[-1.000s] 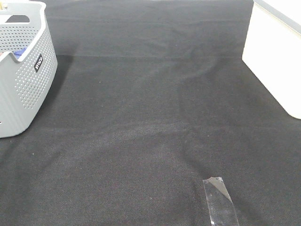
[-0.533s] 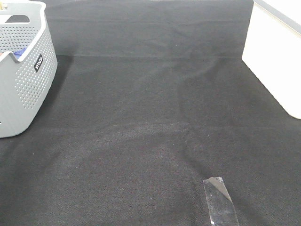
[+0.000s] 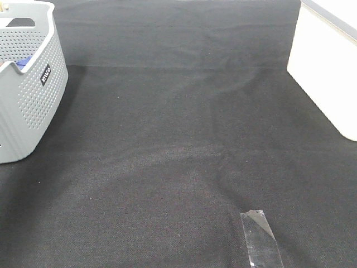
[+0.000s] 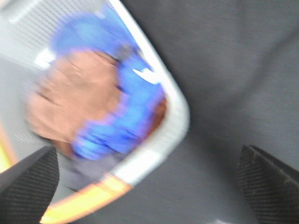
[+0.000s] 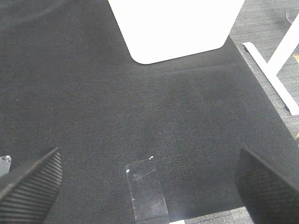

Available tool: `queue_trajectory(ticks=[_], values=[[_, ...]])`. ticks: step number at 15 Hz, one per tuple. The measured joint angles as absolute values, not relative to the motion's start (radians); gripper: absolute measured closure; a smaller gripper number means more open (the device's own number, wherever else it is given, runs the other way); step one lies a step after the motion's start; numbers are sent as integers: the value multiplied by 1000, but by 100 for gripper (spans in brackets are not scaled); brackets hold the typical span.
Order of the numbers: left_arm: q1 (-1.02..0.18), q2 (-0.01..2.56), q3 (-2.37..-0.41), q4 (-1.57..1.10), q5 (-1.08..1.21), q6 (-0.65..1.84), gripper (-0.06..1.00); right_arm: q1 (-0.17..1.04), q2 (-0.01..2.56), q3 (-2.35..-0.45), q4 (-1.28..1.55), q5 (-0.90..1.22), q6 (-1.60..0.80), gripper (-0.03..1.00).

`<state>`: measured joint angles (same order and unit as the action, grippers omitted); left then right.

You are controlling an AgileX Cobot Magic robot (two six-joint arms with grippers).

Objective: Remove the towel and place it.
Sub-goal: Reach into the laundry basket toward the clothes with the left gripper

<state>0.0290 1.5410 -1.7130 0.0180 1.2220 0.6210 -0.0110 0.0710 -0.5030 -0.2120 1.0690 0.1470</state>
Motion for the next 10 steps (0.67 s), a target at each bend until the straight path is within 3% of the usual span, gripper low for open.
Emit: queue_trajectory(ticks=[10], values=[[180,2024,-2010,66,1220,737,-4,-11,71,-503,-212,1069,147,1]])
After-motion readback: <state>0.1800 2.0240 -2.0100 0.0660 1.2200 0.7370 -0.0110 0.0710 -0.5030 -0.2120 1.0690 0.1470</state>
